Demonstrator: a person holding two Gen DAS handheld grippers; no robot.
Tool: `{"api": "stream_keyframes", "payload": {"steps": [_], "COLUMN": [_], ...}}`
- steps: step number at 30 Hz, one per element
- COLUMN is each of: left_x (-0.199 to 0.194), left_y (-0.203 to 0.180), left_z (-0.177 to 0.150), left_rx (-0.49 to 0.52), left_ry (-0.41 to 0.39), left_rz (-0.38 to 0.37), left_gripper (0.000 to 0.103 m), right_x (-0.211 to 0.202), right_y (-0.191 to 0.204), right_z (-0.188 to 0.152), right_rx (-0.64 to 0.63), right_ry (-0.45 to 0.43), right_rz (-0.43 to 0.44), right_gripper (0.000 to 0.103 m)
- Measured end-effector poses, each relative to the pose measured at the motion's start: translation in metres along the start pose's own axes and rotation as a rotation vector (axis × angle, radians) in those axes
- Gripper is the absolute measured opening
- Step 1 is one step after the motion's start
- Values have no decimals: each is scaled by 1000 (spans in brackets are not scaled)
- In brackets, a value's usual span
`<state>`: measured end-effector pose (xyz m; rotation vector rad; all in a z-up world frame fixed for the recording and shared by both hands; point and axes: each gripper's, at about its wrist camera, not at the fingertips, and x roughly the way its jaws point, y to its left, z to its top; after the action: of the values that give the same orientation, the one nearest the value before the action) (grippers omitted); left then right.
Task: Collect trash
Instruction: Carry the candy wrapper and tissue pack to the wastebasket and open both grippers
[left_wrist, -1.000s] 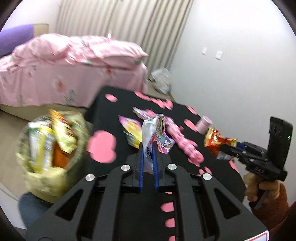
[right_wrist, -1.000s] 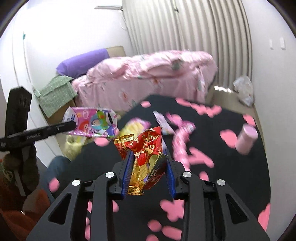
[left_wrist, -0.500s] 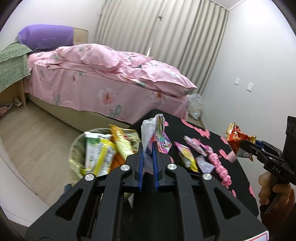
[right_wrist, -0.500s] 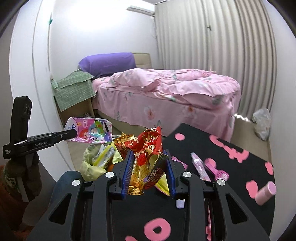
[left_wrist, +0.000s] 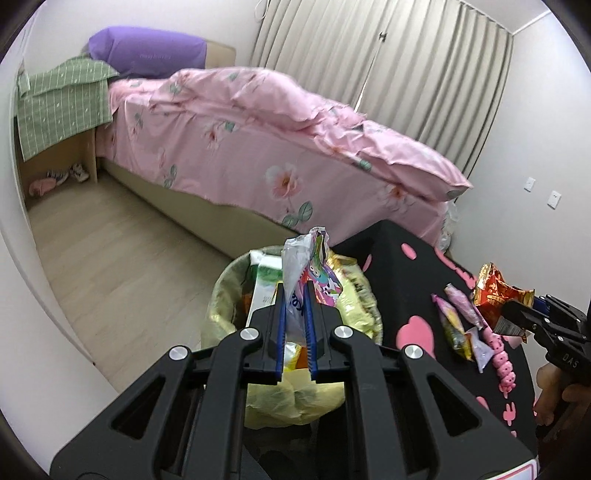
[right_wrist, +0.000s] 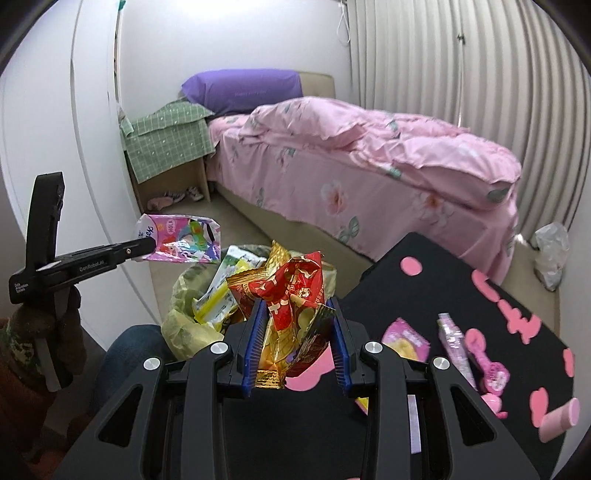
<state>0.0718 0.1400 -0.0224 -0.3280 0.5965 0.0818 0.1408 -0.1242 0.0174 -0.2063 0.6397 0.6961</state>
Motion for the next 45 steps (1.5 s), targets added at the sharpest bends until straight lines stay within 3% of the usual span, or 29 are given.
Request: {"api": "stream_keyframes", "payload": {"steps": [10, 19, 23, 29, 45], "left_x": [43, 78, 102, 125, 139], "left_y": [8, 8, 10, 16, 12], "left_z": [1, 0, -4, -13, -27], "left_rx": [-28, 27, 46, 50, 75], "left_ry": [80, 156, 207, 250, 293], "left_rz": [-77, -17, 9, 5, -9], "left_gripper": [8, 8, 8, 8, 8], "right_x": [64, 142, 180, 226, 241], "right_y": [-4, -9, -7, 5, 7], "right_z": [11, 24, 26, 20, 16], "right_rx": [24, 38, 18, -96, -120], "right_ry": [60, 173, 269, 403, 471], "right_rz": [76, 122, 164, 185, 177], "right_gripper": [31, 31, 31, 29, 29]}}
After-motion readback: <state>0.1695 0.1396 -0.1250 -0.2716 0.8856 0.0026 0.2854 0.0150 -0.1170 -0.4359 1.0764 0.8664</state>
